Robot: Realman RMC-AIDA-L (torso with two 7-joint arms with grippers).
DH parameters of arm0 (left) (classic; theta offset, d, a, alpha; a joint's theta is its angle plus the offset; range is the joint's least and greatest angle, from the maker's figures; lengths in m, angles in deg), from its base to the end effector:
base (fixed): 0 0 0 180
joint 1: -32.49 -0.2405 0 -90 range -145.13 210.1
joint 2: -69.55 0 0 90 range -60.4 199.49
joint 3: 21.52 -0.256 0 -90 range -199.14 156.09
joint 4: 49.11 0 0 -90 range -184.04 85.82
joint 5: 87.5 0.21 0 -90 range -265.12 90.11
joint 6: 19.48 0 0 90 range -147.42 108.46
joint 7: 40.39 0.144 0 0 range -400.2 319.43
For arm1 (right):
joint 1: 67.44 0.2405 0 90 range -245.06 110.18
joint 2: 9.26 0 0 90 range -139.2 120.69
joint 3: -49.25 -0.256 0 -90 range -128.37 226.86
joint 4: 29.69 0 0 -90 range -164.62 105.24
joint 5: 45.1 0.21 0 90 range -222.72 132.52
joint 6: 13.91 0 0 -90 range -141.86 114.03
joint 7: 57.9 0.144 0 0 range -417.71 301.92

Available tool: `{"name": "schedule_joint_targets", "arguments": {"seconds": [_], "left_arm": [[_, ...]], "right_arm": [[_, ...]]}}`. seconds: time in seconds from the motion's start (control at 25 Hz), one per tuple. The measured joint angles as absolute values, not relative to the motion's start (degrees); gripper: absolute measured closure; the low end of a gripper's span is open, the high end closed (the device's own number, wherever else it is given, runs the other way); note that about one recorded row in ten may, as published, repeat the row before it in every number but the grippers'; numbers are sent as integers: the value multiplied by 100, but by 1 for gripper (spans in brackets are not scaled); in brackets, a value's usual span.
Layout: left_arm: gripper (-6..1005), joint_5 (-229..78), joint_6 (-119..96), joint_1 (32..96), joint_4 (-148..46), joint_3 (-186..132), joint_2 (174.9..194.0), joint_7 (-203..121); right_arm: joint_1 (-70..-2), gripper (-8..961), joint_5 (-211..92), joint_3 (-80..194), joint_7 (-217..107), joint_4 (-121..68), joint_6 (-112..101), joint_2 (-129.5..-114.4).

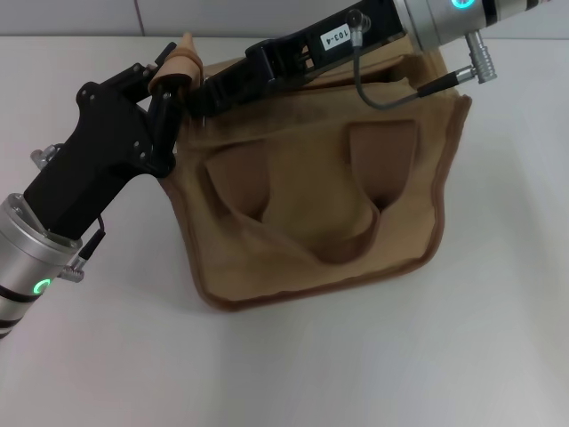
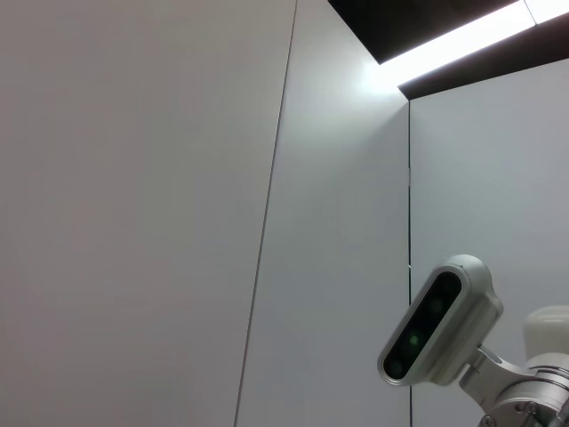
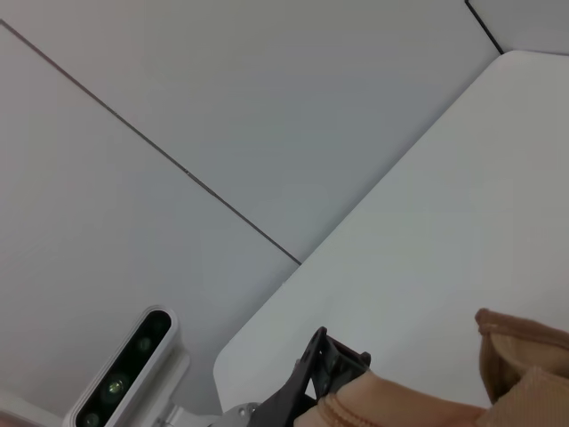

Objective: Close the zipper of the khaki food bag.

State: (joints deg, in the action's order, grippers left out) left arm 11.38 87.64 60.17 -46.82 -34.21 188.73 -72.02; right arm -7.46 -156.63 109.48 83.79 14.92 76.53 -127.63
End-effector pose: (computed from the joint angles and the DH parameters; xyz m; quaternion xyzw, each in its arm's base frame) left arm -0.2433 0.2705 -0.0154 -0.7518 -0.0995 -0.5692 0.3175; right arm 0.0402 0.3917 -0.0241 0.9136 -0.3724 -0.1312 0.0968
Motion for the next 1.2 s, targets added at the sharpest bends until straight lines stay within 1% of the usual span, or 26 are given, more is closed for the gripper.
{"name": "schedule_joint_targets", "arguments": {"seconds": [0.84, 1.16, 1.2], "left_arm": [[962, 1137, 8774, 6008, -4682, -3415, 18873, -7203], [962, 1137, 8782, 6012, -4682, -3409, 18873, -7202], [962, 1137, 8782, 6012, -4682, -3409, 18873, -7202]], "right_arm": [[-734, 658, -15667, 10954, 8302, 1486, 7615, -12774], [-778, 818, -15668, 10903, 8292, 1486, 7614, -12774], [-778, 820, -15668, 10903, 8292, 1486, 7614, -12774]]}}
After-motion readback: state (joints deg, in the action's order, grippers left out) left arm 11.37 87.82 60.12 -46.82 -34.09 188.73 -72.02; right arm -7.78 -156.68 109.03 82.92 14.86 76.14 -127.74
